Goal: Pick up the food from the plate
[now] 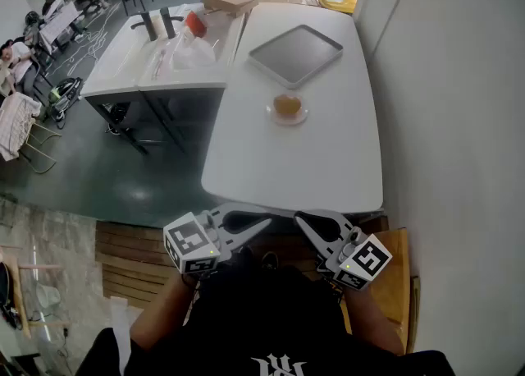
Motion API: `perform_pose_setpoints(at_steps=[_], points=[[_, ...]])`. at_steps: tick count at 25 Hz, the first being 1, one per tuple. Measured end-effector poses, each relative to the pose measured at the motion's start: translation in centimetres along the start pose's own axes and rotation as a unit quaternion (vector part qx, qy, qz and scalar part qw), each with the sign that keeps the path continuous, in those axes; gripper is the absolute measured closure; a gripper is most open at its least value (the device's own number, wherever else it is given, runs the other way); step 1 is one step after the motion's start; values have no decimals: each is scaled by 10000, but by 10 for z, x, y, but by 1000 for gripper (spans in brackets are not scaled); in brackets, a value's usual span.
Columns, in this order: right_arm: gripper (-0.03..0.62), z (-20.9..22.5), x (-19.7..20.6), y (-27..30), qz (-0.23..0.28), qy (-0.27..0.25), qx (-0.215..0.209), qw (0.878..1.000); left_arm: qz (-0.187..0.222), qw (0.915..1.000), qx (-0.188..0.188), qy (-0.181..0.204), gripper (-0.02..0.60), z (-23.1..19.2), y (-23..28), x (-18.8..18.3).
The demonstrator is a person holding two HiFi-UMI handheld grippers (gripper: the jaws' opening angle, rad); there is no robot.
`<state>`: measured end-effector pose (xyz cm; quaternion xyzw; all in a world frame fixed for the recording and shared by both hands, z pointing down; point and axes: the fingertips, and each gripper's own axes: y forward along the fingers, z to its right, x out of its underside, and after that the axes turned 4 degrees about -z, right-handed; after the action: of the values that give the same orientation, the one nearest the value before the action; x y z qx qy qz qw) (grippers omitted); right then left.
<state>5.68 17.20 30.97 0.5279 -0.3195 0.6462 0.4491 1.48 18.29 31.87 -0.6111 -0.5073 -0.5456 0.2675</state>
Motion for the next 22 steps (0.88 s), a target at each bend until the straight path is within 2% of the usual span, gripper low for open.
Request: perform_pose_setpoints(at_steps=[11,22], points=[[592,1,0,7,-65,-42,-45,10000,-27,10000,13,-21,574,-2,-6,4],[591,-1,-9,3,94,-103,36,9999,-31,10000,34,7,574,-4,-7,1]])
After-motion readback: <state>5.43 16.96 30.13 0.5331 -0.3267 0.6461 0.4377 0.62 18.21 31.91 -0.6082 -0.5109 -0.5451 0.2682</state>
